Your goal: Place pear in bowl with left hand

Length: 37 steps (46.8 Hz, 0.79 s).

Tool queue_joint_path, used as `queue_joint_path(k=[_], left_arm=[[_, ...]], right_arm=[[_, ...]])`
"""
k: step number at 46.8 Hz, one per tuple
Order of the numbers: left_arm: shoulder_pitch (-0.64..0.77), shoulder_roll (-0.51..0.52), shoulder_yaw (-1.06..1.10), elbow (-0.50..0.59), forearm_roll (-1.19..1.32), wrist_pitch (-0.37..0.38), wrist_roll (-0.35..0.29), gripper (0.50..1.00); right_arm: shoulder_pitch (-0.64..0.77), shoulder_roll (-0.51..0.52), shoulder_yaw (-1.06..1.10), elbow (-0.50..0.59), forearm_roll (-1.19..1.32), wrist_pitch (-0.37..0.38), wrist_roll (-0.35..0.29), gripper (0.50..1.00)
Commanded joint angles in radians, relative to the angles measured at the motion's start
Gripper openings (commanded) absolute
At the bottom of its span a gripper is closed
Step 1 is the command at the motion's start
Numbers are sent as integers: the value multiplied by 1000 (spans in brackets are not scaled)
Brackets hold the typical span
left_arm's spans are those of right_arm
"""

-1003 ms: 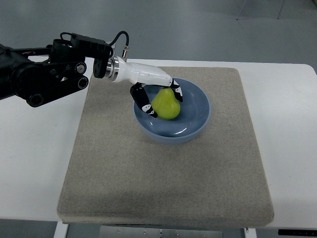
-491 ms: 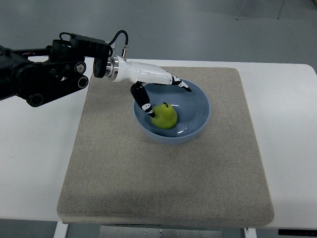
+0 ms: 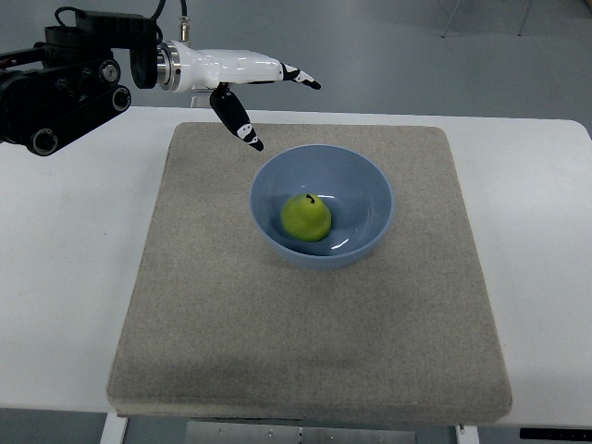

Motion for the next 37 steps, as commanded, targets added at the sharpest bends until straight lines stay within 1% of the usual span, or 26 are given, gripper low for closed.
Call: queue_joint_path(k=[1,10,17,22,25,27,31,37], left_arm=[[7,5,0,44,-2,28,0,969],[52,-5,3,180,-20,120,0,971],[76,-32,6,242,-89,192,2,971],[89,-56,6,289,-207,215,2,973],[112,-68,10,315,-289,241,1,990],[128,-74,15,331,-326,258,0,990],[145,-94,12,363,-359,284,1,990],[194,-148,4,427,-387,298,2,990]], right_arm=[[0,0,0,0,0,0,0,924],[0,0,0,0,0,0,0,924],[0,0,0,0,0,0,0,924],[0,0,0,0,0,0,0,924],[0,0,0,0,1,0,0,924],[0,0,0,0,0,0,0,924],[0,0,0,0,0,0,0,924],[0,0,0,0,0,0,0,924]])
